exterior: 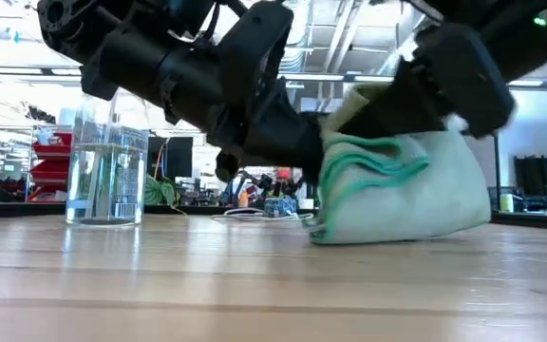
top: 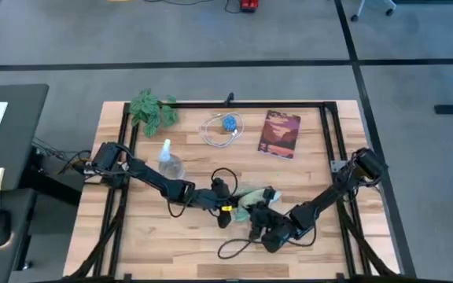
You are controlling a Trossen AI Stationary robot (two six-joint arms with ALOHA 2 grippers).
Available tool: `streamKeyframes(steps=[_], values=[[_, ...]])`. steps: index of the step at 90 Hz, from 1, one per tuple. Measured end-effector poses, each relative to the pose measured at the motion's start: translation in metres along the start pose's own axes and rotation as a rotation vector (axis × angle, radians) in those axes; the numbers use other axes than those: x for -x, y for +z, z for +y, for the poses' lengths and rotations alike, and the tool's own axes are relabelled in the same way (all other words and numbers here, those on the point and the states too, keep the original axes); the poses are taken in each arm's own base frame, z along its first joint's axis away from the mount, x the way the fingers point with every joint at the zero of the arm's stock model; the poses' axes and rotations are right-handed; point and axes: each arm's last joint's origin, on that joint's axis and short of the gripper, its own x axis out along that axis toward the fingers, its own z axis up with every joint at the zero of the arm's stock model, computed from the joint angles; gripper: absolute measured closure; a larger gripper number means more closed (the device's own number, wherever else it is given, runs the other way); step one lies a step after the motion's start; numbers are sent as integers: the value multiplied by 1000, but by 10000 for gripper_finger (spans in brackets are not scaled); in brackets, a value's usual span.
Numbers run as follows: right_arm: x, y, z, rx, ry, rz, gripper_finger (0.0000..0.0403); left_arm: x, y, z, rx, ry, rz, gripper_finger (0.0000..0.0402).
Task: Apply microfiber cloth
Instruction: Wipe the front of the black cellphone with the green microfiber cloth
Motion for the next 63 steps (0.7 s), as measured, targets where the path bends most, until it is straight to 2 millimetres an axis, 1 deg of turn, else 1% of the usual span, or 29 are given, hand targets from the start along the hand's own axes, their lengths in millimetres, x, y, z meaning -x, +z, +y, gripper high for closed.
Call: streamKeyframes(steps=[14, 22, 31, 44, 50, 58, 63], values=[[13, -15, -5, -67, -57, 32, 403, 0, 4, -2, 28, -12, -43, 391], [16, -17, -5, -114, -69, 22, 403, 0, 7, -3, 41, -28, -73, 391], [17, -11, -1, -143, -66, -30, 403, 1, 9, -5, 52, -44, -98, 391], [9, 8, 5, -150, -35, -100, 403, 1, 15, -7, 84, -59, -158, 391], [7, 14, 7, -130, -31, -129, 403, 2, 17, -8, 93, -71, -180, 391], [5, 19, 8, -107, -31, -148, 403, 2, 18, -9, 99, -81, -197, 391], [4, 18, 7, -85, -36, -145, 403, 3, 19, -10, 101, -82, -203, 391]])
